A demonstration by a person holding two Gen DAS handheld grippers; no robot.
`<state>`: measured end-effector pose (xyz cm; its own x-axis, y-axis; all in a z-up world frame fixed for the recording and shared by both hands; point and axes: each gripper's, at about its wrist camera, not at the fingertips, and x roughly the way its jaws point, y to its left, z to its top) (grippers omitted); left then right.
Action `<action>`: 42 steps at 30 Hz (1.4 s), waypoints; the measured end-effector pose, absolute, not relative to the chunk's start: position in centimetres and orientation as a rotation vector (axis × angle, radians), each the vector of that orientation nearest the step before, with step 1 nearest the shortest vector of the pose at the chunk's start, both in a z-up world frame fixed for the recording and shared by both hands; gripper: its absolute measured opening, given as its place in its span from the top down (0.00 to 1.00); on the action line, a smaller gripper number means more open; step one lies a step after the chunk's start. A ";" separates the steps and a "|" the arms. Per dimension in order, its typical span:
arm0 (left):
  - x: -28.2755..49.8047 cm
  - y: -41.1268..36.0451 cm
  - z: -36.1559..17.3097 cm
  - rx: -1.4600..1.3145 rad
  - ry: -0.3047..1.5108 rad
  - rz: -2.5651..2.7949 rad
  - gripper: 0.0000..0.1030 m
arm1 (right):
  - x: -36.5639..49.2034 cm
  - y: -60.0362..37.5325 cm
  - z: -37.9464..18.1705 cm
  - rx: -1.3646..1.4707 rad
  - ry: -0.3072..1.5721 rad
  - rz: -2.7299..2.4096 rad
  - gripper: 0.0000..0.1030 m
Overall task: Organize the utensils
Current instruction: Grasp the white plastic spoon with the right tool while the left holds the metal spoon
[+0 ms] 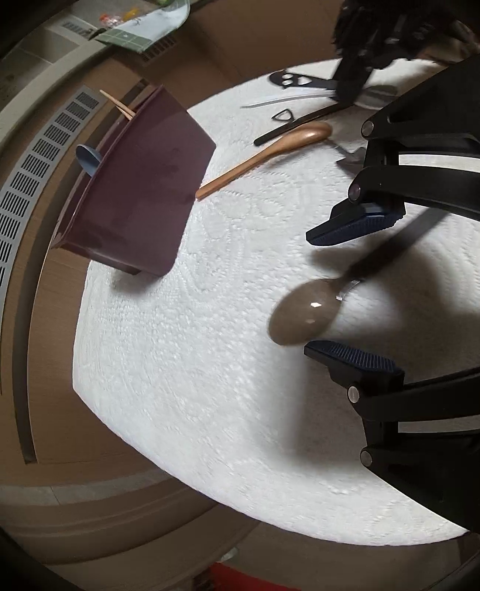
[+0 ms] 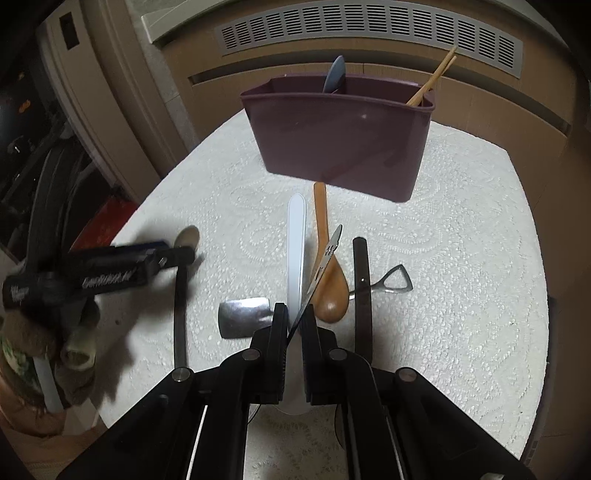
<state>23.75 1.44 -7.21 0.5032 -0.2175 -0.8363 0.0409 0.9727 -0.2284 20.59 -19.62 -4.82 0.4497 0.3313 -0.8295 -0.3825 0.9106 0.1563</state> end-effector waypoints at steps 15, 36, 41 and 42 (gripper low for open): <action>23.1 -4.2 -7.2 0.035 0.978 -0.319 0.47 | 22.0 -21.4 -6.6 -0.004 1.073 0.400 0.83; 21.8 -0.6 -6.7 -0.107 1.010 -0.317 0.45 | 23.5 -19.9 -5.4 0.051 1.035 0.408 0.98; 23.2 -3.3 -6.6 -0.062 1.032 -0.357 0.45 | 22.1 -21.5 -1.8 0.075 0.940 0.425 0.98; 23.8 -4.0 -6.6 -0.033 1.044 -0.351 0.45 | 21.8 -21.8 -1.4 0.074 0.925 0.423 0.98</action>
<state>23.79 -4.01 -6.63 0.4523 -0.3000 -0.8399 0.2691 0.9438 -0.1922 21.77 -21.84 -1.38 0.5256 0.3847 -0.7588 -0.3223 0.9155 0.2409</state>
